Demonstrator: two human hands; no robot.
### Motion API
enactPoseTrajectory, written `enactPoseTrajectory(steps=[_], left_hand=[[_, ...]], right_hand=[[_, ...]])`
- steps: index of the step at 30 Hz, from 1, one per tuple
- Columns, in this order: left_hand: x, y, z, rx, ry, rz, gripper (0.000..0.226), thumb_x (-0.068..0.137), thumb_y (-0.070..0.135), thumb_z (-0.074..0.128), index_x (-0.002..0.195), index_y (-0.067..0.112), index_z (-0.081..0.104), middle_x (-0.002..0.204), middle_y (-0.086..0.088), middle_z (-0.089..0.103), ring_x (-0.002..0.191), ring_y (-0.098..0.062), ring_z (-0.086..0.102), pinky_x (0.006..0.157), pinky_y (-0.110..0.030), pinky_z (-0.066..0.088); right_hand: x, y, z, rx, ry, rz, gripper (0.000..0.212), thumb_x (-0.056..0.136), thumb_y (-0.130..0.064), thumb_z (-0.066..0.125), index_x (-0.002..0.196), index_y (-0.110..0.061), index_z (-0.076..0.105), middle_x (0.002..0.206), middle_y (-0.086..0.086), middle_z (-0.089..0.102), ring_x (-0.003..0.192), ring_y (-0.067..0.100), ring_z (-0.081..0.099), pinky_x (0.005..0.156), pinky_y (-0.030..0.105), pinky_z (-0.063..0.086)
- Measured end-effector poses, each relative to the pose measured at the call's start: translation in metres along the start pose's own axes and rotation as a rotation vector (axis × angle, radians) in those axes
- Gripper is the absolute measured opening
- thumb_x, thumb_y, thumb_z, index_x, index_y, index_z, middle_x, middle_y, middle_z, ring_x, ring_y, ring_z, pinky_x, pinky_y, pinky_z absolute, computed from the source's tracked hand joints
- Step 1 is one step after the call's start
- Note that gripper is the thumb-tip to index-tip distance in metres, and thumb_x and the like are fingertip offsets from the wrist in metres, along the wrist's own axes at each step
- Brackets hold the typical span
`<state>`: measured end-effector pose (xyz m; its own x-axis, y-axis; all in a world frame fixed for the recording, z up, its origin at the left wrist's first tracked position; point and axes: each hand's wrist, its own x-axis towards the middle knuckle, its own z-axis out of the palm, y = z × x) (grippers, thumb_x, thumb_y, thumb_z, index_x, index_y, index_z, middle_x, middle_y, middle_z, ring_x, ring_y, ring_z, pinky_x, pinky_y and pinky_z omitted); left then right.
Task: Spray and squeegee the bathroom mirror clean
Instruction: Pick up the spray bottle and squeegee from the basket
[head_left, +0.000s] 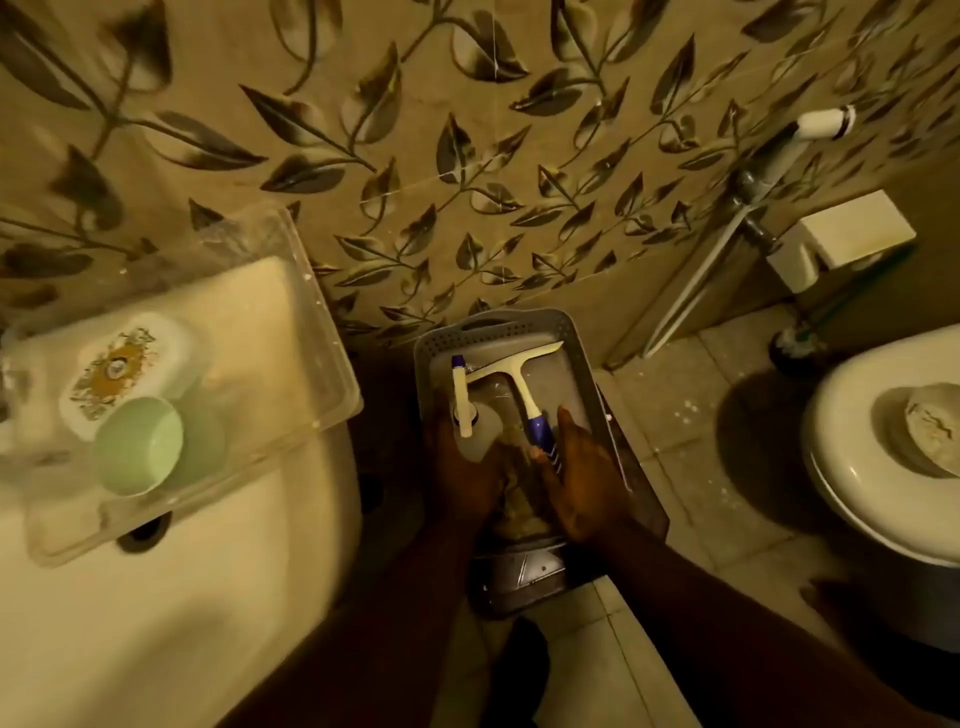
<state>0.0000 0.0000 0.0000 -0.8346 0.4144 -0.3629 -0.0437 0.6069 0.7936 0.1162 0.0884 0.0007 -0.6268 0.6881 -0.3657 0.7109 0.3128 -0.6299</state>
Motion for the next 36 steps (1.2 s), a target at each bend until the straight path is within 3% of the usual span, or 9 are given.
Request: enactPoseTrajectory(steps=[6,9,13,18,24,27,31,35,36], left_hand=[[0.025,-0.002,0.007,-0.068,-0.017,-0.013,0.078,0.088,0.014,0.077,0.154,0.015,0.037,0.144,-0.006,0.056,0.135,-0.022,0.050,0.098,-0.025,0.037],[0.032,-0.006,0.011,-0.066,0.005,0.032,0.066,0.090,0.018,0.075,0.148,0.013,0.045,0.134,-0.003,0.062,0.127,-0.021,0.056,0.094,-0.026,0.040],[0.042,-0.010,0.018,-0.033,0.065,0.199,0.056,0.090,0.022,0.074,0.141,0.012,0.054,0.110,0.017,0.061,0.101,0.000,0.060,0.091,-0.029,0.049],[0.049,-0.012,0.024,-0.044,0.072,0.255,0.060,0.091,0.022,0.073,0.147,0.016,0.049,0.140,-0.005,0.059,0.131,-0.021,0.054,0.108,-0.042,0.046],[0.049,-0.001,0.028,-0.078,0.075,0.245,0.052,0.095,0.019,0.069,0.144,0.017,0.051,0.111,0.022,0.055,0.104,0.005,0.051,0.083,0.004,0.035],[0.045,0.006,0.030,-0.125,0.128,0.248,0.049,0.095,0.024,0.068,0.141,0.019,0.052,0.094,0.026,0.055,0.085,0.013,0.055,0.077,-0.014,0.044],[0.035,0.019,0.030,-0.152,0.117,0.249,0.045,0.096,0.020,0.067,0.139,0.018,0.052,0.087,0.026,0.060,0.085,0.026,0.055,0.074,-0.019,0.048],[0.015,0.037,0.021,-0.274,0.115,0.239,0.039,0.095,0.029,0.068,0.132,0.024,0.059,0.113,0.007,0.072,0.108,-0.015,0.070,0.090,-0.049,0.059],[0.008,0.042,0.019,-0.299,0.118,0.232,0.039,0.095,0.025,0.069,0.132,0.026,0.059,0.113,0.012,0.072,0.109,-0.013,0.070,0.091,-0.048,0.059]], right_hand=[[0.044,0.008,0.019,-0.086,0.039,0.046,0.074,0.096,-0.053,0.050,0.156,-0.020,0.022,0.140,0.009,0.055,0.124,0.030,0.052,0.098,0.047,0.049],[0.056,0.011,0.027,-0.121,0.038,0.061,0.074,0.095,-0.045,0.056,0.156,-0.020,0.021,0.134,0.011,0.056,0.120,0.032,0.053,0.095,0.048,0.050],[0.064,0.016,0.038,-0.138,0.010,0.107,0.068,0.090,-0.039,0.064,0.148,-0.023,0.032,0.129,0.009,0.058,0.115,0.032,0.056,0.089,0.046,0.053],[0.066,0.020,0.045,-0.155,0.028,0.140,0.041,0.086,-0.025,0.069,0.123,-0.022,0.050,0.116,0.005,0.062,0.103,0.028,0.062,0.083,0.043,0.056],[0.065,0.017,0.042,0.054,0.017,0.130,0.032,0.092,-0.035,0.061,0.118,-0.020,0.050,0.114,0.005,0.056,0.094,0.030,0.063,0.077,0.041,0.053],[0.060,0.014,0.040,0.228,0.036,0.115,0.020,0.094,-0.036,0.056,0.105,-0.023,0.045,0.102,0.005,0.062,0.081,0.025,0.063,0.065,0.036,0.051],[0.048,0.004,0.028,0.380,0.082,0.101,0.014,0.094,-0.024,0.057,0.099,-0.020,0.045,0.080,-0.003,0.060,0.067,0.018,0.059,0.054,0.029,0.042],[0.028,-0.019,0.012,0.610,0.226,0.180,0.014,0.091,-0.021,0.064,0.093,-0.023,0.051,0.079,-0.003,0.060,0.072,0.019,0.059,0.067,0.043,0.051],[0.021,-0.026,0.007,0.668,0.251,0.198,0.015,0.092,-0.020,0.066,0.094,-0.024,0.053,0.083,-0.002,0.062,0.076,0.020,0.061,0.068,0.039,0.052]])
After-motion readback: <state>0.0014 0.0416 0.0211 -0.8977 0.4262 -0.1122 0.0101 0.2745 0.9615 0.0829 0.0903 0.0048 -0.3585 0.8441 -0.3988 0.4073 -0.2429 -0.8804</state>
